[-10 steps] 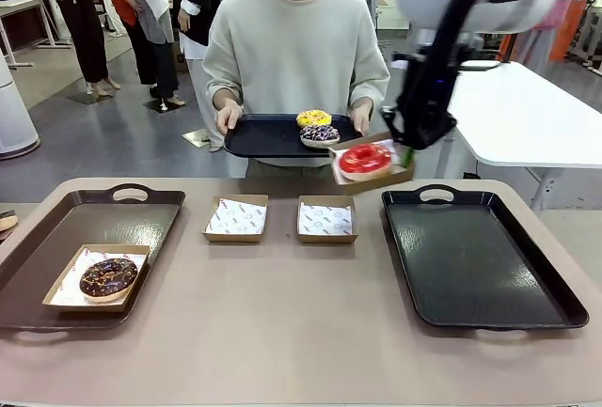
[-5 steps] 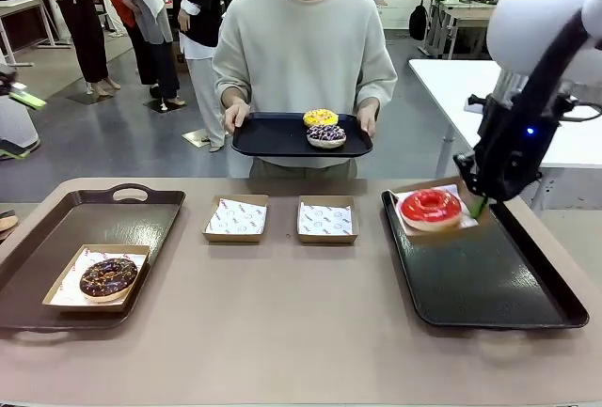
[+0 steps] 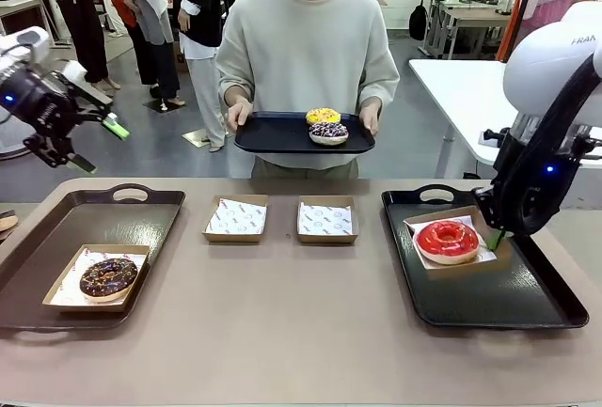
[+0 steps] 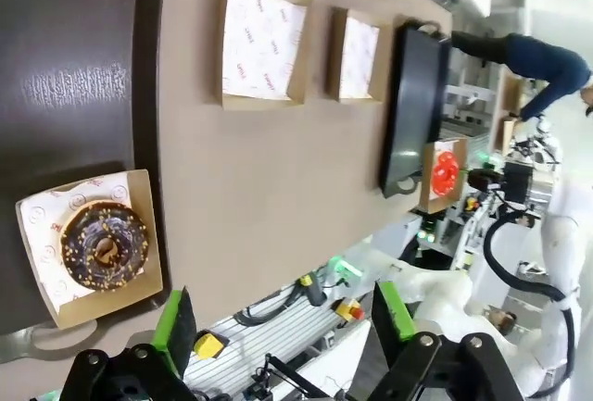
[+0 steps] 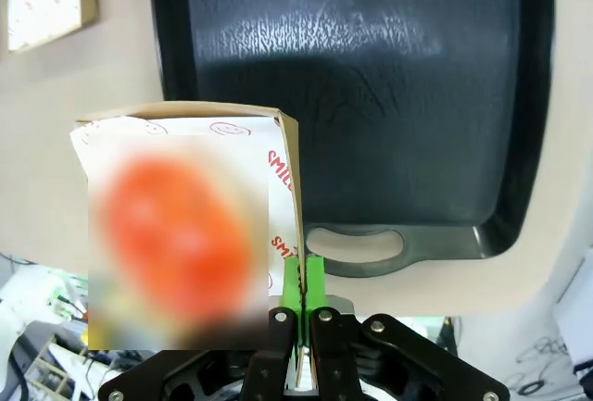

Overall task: Individually package the donuts and arrange them on the tray.
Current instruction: Place the picked Paper togo box on the Handle tray while simultaneously picking up another Paper togo box from the table with the other hand.

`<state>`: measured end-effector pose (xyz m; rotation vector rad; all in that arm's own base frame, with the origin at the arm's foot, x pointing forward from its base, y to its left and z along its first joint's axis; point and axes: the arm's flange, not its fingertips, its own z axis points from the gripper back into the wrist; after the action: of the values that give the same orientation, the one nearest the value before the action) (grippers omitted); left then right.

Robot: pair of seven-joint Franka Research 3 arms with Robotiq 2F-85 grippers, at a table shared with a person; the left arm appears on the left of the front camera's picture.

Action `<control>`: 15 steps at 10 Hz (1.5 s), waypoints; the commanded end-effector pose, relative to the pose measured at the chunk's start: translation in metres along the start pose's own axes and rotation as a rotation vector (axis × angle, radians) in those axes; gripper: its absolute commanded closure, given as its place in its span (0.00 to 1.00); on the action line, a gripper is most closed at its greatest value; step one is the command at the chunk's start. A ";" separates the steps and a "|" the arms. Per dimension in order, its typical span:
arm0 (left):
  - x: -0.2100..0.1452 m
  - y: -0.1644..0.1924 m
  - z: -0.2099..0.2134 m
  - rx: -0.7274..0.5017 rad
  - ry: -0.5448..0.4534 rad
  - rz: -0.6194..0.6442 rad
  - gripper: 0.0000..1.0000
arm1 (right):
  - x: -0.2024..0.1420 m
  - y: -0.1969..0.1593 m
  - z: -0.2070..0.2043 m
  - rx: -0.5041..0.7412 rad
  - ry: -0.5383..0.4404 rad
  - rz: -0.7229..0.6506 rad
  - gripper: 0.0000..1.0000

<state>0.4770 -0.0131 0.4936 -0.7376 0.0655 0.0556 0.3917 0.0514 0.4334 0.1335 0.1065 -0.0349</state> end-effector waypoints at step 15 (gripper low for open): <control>0.088 -0.068 -0.201 0.686 -0.044 -0.106 0.00 | 0.004 -0.001 -0.011 -0.011 0.015 0.002 0.98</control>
<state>0.5510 -0.1884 0.3850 -0.0880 0.0194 -0.0739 0.3963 0.0522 0.4198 0.1186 0.1181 -0.0305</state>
